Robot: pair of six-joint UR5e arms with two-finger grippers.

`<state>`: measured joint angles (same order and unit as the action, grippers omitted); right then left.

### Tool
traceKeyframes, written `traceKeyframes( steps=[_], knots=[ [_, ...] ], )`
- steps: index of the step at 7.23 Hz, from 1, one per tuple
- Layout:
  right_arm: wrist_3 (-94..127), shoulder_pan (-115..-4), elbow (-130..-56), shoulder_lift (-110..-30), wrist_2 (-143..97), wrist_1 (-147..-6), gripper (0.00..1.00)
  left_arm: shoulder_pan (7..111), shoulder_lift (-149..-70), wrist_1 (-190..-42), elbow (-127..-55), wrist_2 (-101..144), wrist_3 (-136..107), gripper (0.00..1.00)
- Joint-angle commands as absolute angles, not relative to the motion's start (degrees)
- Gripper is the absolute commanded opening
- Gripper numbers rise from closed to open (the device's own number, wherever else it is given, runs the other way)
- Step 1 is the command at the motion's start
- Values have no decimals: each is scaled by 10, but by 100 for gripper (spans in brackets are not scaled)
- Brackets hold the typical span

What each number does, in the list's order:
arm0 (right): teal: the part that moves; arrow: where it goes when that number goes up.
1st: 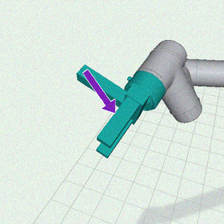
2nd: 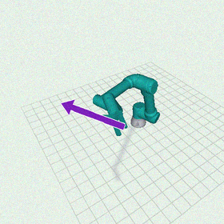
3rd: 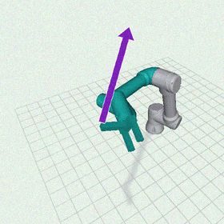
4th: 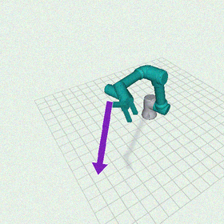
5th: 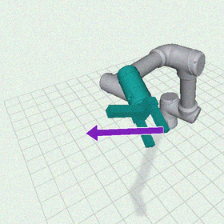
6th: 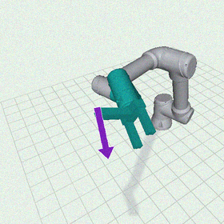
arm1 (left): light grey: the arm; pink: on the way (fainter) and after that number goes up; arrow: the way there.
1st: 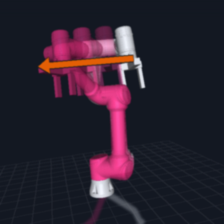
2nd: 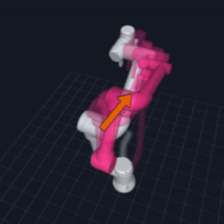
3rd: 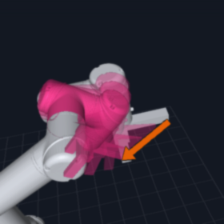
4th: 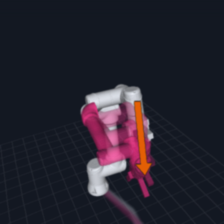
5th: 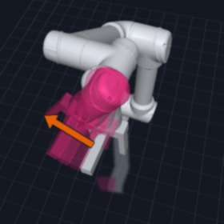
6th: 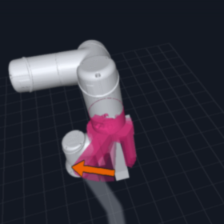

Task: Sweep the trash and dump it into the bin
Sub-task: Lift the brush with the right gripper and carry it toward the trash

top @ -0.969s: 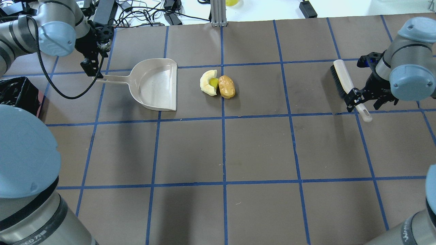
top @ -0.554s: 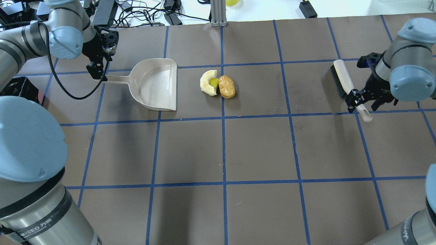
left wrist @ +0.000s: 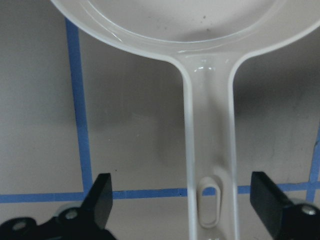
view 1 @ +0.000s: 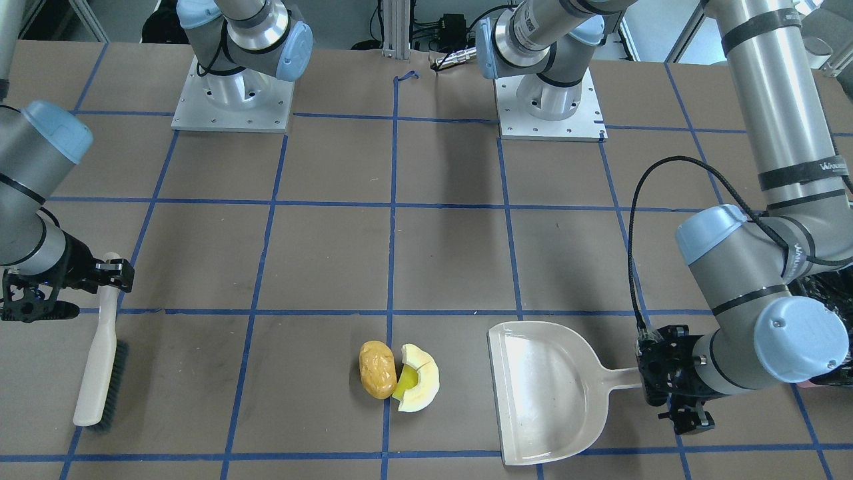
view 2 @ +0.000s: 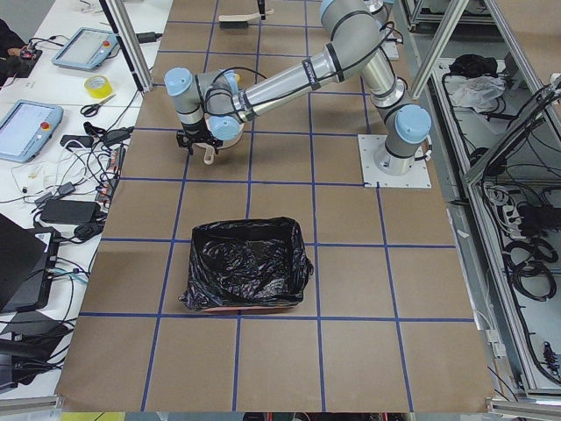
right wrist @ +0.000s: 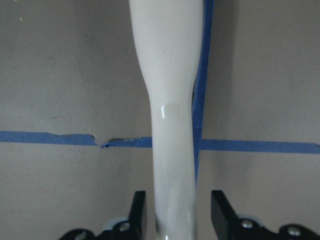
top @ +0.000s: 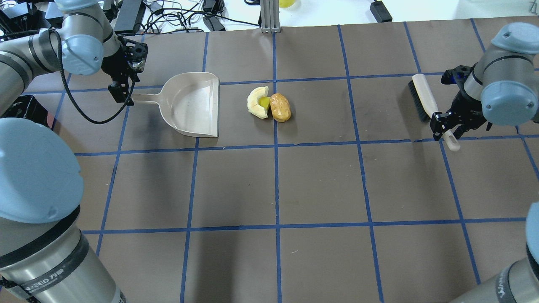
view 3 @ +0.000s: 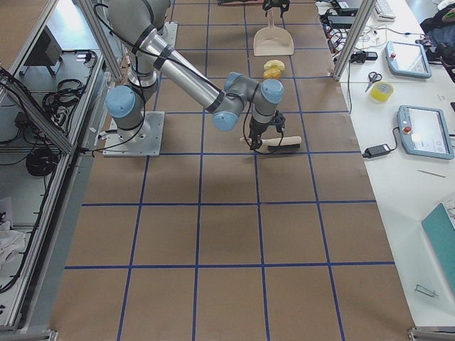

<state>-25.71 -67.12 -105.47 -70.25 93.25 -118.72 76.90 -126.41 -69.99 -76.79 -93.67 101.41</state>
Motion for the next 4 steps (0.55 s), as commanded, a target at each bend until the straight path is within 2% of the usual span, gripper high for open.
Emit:
traceKeyframes(
  steps=[1, 2, 4],
  knots=[
    [-258, -671, -1050, -702, 933, -1188, 0, 768, -1264, -701, -768, -937, 999, 71],
    [-254, -672, -1049, -701, 933, -1186, 0, 771, -1263, -701, -769, -937, 1000, 39],
    [-248, -678, -1031, -703, 907, -1182, 0, 775, -1259, -701, -772, -936, 998, 4]
  ],
)
